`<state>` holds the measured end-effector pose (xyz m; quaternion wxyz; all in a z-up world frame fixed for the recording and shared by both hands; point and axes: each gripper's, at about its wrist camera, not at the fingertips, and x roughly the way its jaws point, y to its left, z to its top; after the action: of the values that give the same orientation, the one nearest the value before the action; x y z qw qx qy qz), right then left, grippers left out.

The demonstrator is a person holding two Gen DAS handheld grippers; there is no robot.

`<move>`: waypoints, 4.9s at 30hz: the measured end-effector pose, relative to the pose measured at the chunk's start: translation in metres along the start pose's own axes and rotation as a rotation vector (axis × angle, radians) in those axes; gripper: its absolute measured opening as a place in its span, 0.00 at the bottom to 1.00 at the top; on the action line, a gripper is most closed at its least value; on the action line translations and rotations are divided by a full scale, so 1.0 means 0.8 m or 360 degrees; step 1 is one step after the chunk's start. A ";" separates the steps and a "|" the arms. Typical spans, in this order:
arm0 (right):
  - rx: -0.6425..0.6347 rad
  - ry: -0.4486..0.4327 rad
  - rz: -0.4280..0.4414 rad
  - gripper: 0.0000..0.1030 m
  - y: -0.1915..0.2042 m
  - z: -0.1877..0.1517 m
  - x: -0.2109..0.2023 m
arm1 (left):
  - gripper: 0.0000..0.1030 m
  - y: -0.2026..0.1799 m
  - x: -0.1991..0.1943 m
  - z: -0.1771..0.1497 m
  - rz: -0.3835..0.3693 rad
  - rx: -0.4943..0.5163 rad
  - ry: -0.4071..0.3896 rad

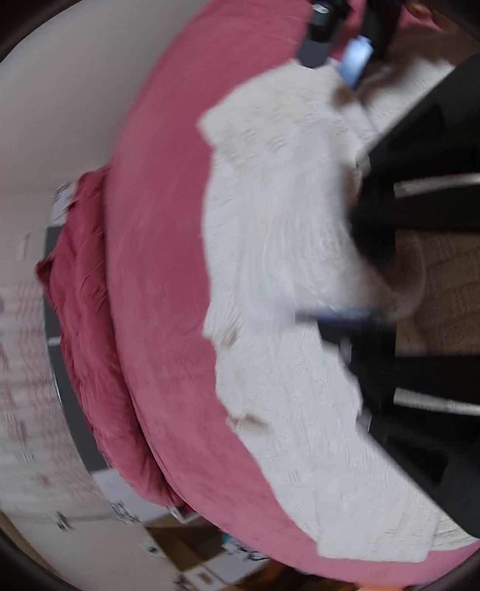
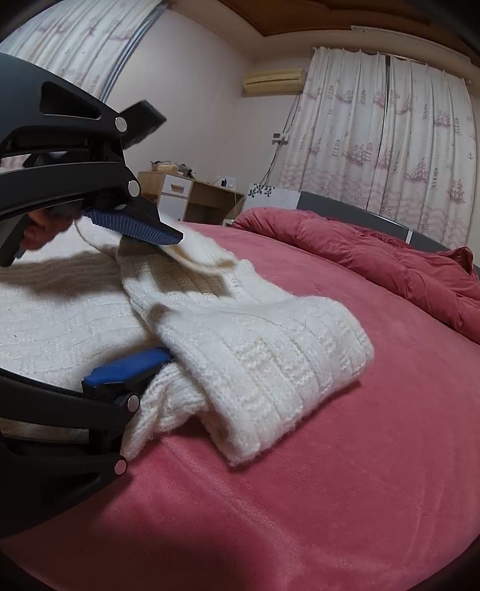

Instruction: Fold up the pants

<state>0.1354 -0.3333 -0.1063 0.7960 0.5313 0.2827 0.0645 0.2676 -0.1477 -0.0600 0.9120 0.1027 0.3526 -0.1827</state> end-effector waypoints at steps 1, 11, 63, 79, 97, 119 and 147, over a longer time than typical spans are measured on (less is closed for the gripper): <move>-0.0002 -0.0005 0.0003 0.56 0.000 0.001 0.000 | 0.06 0.012 -0.006 0.002 -0.0037 -0.0062 -0.0034; 0.0044 -0.0044 0.0039 0.56 -0.004 0.009 0.011 | 0.15 0.173 -0.018 -0.046 -0.0139 -0.0653 -0.0103; -0.0844 -0.0301 -0.0710 0.44 0.070 0.022 -0.008 | 0.67 0.192 -0.083 -0.113 0.0184 -0.0483 -0.0282; -0.1028 -0.0109 -0.0976 0.25 0.047 0.065 0.083 | 0.88 0.202 -0.006 -0.090 0.0291 -0.0404 0.0010; -0.1191 -0.0221 -0.0966 0.50 0.090 0.016 0.052 | 0.95 0.196 -0.031 -0.106 0.0348 -0.0445 0.0000; -0.1138 -0.0110 -0.0969 0.61 0.084 -0.022 0.030 | 0.98 0.206 -0.086 -0.188 0.0356 -0.0470 0.0136; -0.0857 0.0186 -0.0618 0.76 0.052 -0.123 -0.112 | 0.98 0.249 -0.218 -0.304 -0.0164 -0.0555 0.0152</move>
<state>0.0180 -0.2721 -0.0621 0.8877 0.2336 0.3966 0.0143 0.0819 0.1566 -0.1078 0.8877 -0.0665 0.4266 -0.1601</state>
